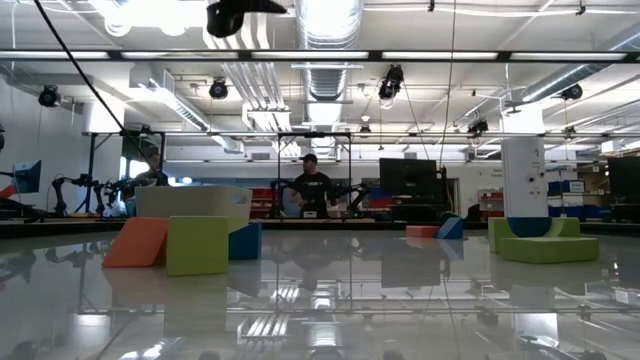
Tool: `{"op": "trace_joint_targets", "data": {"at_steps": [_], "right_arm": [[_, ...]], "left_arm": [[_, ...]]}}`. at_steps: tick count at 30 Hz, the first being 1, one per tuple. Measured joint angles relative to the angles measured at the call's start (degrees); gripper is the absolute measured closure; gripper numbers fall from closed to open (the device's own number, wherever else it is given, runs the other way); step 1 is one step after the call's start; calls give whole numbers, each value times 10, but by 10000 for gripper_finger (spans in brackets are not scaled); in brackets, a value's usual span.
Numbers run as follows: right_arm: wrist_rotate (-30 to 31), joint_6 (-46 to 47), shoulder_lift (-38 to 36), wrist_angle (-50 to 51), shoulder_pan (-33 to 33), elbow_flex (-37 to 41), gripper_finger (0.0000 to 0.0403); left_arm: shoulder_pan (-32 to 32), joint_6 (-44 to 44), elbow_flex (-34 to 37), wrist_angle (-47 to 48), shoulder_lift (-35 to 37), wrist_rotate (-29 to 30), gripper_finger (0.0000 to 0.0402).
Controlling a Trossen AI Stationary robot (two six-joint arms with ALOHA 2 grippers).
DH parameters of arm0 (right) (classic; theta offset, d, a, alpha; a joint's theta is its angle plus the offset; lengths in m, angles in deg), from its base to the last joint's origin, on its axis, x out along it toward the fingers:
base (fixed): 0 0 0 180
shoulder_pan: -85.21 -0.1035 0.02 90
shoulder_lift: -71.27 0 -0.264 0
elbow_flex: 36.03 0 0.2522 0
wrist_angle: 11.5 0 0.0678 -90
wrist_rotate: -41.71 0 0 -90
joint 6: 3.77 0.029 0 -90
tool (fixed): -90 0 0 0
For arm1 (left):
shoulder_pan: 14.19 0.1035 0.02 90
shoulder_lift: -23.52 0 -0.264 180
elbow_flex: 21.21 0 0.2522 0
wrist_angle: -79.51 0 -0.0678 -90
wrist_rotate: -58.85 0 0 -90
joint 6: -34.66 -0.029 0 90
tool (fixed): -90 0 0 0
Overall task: Sort & place blocks by color
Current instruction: Put the green block into the transparent bin
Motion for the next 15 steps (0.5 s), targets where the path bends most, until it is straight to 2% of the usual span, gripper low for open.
{"op": "trace_joint_targets", "data": {"at_steps": [4,7,15], "right_arm": [[59,-62,-5,24,15,-23,231],[101,-113,-4,40,30,-42,232],[187,-236,-5,45,66,-78,232]], "left_arm": [[-10,50,35,4,-5,0,236],[-21,84,46,40,-19,0,236],[-38,89,48,172,-96,0,236]]}}
